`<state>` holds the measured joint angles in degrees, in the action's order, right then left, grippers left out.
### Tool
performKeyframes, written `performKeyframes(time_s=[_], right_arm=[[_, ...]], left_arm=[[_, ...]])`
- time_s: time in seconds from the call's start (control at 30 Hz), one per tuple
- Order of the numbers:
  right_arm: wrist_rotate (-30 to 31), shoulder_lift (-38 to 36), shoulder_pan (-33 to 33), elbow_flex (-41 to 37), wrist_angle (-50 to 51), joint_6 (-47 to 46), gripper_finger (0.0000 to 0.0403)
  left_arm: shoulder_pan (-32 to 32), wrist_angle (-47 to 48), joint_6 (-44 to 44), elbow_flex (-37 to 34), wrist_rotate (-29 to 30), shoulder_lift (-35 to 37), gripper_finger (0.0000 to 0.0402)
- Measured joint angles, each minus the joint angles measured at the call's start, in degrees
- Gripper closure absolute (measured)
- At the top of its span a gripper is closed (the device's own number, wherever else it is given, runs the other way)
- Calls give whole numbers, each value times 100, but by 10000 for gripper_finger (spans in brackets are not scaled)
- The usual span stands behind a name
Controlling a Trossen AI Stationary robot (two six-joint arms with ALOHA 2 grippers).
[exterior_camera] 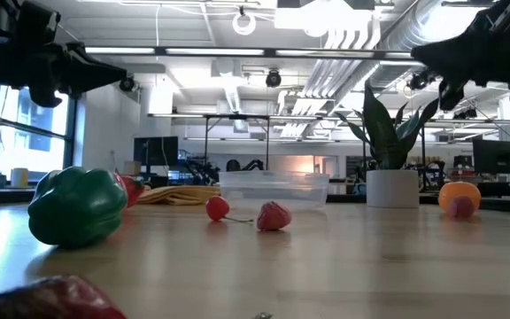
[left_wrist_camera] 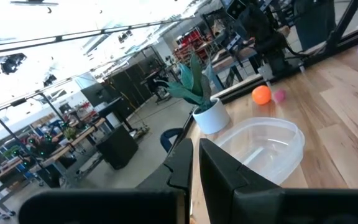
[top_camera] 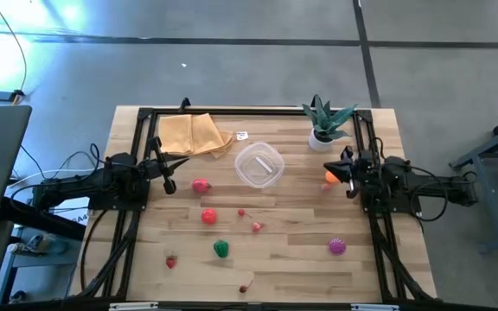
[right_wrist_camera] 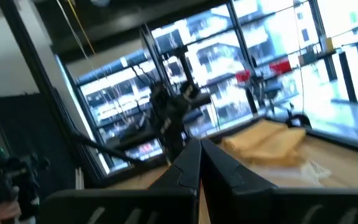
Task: Pick and placing Produce into tupperware
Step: Adjust the transparent bin
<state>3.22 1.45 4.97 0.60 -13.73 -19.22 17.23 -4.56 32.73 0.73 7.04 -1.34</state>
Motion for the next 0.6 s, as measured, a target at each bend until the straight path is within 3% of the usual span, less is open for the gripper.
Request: performKeyframes(time_s=[0.43, 0.6], right_arm=[[-20, 0, 0, 0, -1086, 426, 403], [-131, 0, 0, 0, -1361, 426, 403]], left_arm=[[1, -2, 0, 0, -16, 0, 383], [1, -412, 12, 0, -150, -2, 383]])
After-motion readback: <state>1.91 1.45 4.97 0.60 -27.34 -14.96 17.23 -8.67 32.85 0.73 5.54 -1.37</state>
